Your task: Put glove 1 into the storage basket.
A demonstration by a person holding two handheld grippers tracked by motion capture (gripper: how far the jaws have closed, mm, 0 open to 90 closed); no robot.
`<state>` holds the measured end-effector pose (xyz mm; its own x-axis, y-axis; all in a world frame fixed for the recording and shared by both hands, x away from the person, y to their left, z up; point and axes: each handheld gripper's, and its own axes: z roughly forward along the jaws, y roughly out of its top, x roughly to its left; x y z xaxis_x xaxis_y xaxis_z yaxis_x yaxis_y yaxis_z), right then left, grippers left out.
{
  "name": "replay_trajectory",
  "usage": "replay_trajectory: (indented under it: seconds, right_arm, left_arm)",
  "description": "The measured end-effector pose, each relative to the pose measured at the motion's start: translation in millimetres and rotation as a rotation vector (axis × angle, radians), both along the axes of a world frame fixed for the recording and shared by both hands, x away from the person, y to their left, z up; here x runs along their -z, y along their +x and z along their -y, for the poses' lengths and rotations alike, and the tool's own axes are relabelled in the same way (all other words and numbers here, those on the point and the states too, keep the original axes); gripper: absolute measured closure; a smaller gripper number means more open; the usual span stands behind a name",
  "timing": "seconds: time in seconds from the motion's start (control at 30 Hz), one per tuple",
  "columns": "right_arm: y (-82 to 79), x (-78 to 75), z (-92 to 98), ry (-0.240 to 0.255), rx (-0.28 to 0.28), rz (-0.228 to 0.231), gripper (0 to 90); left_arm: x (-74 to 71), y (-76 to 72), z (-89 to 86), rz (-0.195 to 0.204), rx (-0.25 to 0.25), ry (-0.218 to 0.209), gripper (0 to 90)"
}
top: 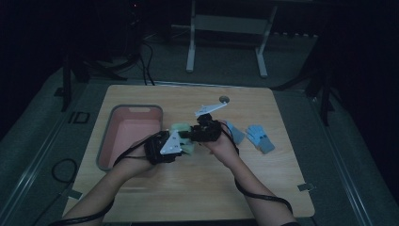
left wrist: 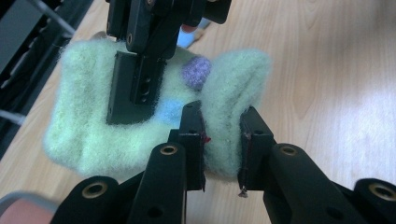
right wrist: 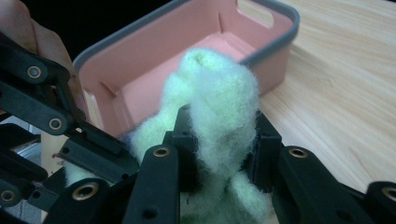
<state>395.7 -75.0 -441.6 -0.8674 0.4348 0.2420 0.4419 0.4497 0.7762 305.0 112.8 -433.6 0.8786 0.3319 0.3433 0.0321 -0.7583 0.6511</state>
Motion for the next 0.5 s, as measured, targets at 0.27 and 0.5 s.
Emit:
replay_trajectory:
  seconds: [0.27,0.5]
  right_arm:
    - [1.9,-8.4,-43.3,0.007,-0.048,0.012,70.0]
    - [4.6,-10.7,-67.8,0.01,-0.071,0.007,70.0]
  left_arm:
    - [-5.9,-6.7,-35.1,0.006,-0.05,0.012,75.6]
    - [-8.5,-9.0,-56.2,0.005,-0.079,0.027,75.6]
